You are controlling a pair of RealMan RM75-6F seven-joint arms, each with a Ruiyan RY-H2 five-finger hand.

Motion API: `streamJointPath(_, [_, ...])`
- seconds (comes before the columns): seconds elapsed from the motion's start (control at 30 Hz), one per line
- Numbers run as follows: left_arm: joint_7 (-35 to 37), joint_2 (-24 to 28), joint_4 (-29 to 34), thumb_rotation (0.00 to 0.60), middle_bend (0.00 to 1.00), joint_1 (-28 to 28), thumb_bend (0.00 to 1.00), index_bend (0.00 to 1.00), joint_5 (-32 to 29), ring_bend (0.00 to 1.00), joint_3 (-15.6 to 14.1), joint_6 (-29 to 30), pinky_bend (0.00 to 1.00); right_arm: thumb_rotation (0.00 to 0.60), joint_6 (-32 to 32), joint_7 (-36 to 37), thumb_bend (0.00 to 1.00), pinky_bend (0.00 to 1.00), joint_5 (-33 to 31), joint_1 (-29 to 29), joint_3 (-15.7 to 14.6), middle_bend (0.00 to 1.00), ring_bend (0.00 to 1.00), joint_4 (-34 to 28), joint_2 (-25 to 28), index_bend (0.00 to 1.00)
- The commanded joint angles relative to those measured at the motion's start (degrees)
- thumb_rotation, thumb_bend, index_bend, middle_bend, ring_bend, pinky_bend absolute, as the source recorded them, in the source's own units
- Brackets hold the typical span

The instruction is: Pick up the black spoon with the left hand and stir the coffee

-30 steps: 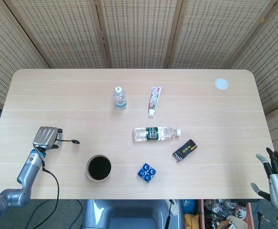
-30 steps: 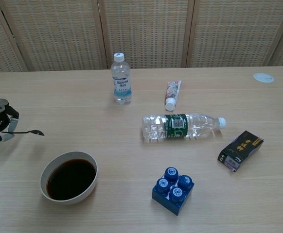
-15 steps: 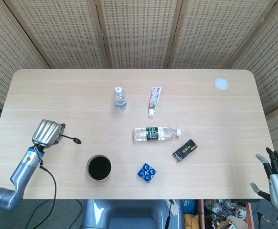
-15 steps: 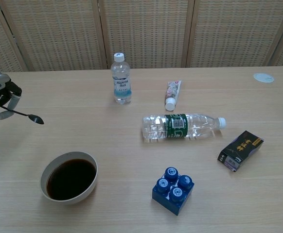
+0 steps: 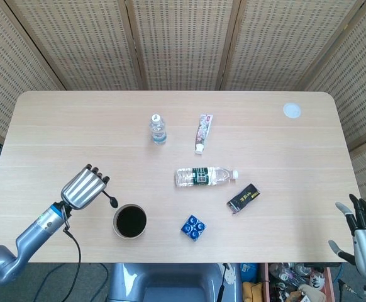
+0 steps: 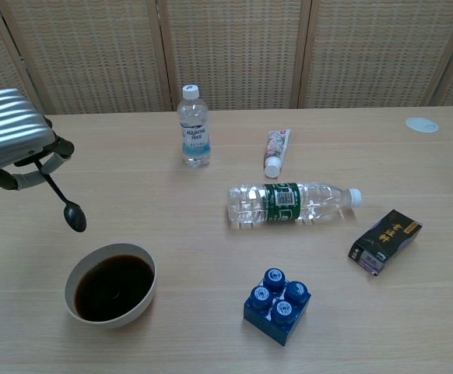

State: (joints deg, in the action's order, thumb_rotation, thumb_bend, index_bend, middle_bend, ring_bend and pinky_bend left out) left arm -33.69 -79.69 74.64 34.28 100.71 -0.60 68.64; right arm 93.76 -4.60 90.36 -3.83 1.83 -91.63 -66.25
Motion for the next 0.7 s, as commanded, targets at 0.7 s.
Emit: streamJointPath(0.7, [-13.80, -5.35, -4.59, 0.600, 0.76, 3.79, 0.39, 0.72, 10.16, 0.63, -4.45, -3.63, 0.70, 0.600, 1.10, 1.83, 0.20, 0.00, -0.26, -0.97, -0.08, 0.12, 0.00, 1.45, -0.43, 0.22])
